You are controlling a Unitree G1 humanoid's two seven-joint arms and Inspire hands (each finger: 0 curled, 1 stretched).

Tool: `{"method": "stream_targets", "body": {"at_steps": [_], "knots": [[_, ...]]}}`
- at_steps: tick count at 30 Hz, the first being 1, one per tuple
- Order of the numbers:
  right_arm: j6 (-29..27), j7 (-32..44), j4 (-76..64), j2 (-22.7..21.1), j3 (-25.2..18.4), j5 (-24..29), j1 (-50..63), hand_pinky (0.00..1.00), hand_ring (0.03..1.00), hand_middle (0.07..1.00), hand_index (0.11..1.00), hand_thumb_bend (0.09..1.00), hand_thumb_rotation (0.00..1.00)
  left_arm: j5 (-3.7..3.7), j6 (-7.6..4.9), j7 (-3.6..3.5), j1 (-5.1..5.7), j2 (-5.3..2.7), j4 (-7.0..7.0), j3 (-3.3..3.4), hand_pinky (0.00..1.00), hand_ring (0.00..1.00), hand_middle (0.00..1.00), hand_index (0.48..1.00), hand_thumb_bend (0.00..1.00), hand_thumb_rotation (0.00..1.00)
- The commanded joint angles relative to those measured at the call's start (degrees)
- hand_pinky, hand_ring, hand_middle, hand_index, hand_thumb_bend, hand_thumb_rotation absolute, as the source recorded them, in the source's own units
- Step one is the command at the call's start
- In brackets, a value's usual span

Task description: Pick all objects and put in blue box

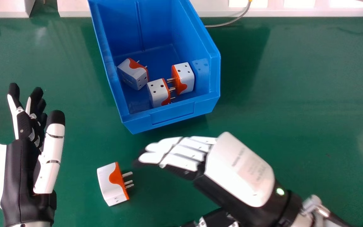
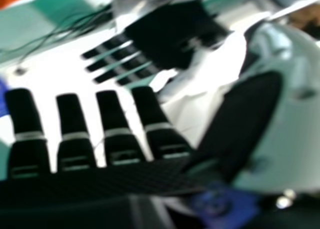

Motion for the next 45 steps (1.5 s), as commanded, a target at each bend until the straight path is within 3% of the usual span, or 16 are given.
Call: {"method": "stream_targets", "body": {"at_steps": [1,3,6,13,19,22,24,27,33,38,42,45], "knots": [[-2.14,0.19,0.56,1.25,1.15,-0.92,-3.21,0.62,0.778,0.803,0.762,0.359,0.55,0.03,0.19,0.40,0.16,-0.09,-2.23,0.22,1.00,0.99,0.98,0.965,0.33,0.74],[-3.05,-0.31,2.28,2.86,2.40,-2.05,-5.70,0.58,0.750,0.777,0.735,0.371,0.51,-0.10,0.30,0.45,0.19,-0.10,-2.43,0.24,1.00,0.99,0.97,0.957,0.32,0.73],[-3.55,-0.80,4.35,5.01,3.98,-4.04,-8.76,0.57,0.749,0.775,0.734,0.384,0.50,0.42,0.79,0.66,0.31,-0.04,-2.97,0.27,1.00,0.98,0.97,0.948,0.33,0.72],[-0.86,-0.13,6.56,9.17,6.48,-7.08,-12.55,0.58,0.768,0.801,0.768,0.388,0.55,0.62,1.15,0.87,0.97,-0.06,-3.57,0.36,1.00,0.98,0.97,0.962,0.34,0.77],[2.47,1.37,7.26,11.07,8.63,-8.69,-13.92,0.60,0.809,0.860,0.821,0.411,0.54,0.40,1.30,1.16,1.05,-0.26,-3.38,0.59,0.99,0.98,0.98,0.964,0.35,0.79],[4.44,2.37,7.56,11.92,9.80,-9.66,-14.81,0.63,0.840,0.894,0.851,0.408,0.54,-0.14,1.40,0.99,0.80,-0.13,-2.97,0.81,1.00,0.98,0.98,0.966,0.37,0.78],[5.48,1.81,8.56,12.52,10.69,-11.09,-15.68,0.64,0.854,0.910,0.866,0.416,0.53,-0.41,1.09,0.81,0.62,-0.05,-2.54,0.96,1.00,0.99,0.98,0.968,0.38,0.77],[6.83,0.75,11.15,13.53,12.18,-13.43,-17.59,0.65,0.866,0.921,0.867,0.406,0.55,-0.09,0.85,0.70,0.58,0.06,-2.30,1.14,1.00,0.99,0.98,0.971,0.39,0.79],[10.22,0.01,16.52,15.77,15.22,-17.17,-22.61,0.67,0.884,0.946,0.894,0.413,0.60,-0.64,0.40,0.50,0.24,-0.08,-1.92,1.42,0.98,0.98,0.97,0.965,0.41,0.77],[13.24,-1.32,22.41,17.86,17.37,-18.95,-27.13,0.67,0.876,0.932,0.897,0.432,0.57,-0.05,0.37,0.64,0.33,-0.01,-1.70,1.47,0.99,0.98,0.98,0.973,0.41,0.76],[15.35,-1.53,26.64,19.02,18.66,-19.39,-29.79,0.68,0.880,0.932,0.903,0.444,0.55,-0.49,-0.15,0.45,0.39,-0.21,-1.29,1.38,0.98,0.98,0.97,0.965,0.42,0.75],[16.65,-1.54,29.73,19.88,19.37,-19.04,-31.39,0.69,0.890,0.937,0.896,0.430,0.55,-0.41,-0.80,0.31,0.50,-0.16,-0.80,1.34,0.98,0.98,0.97,0.966,0.41,0.74]]}}
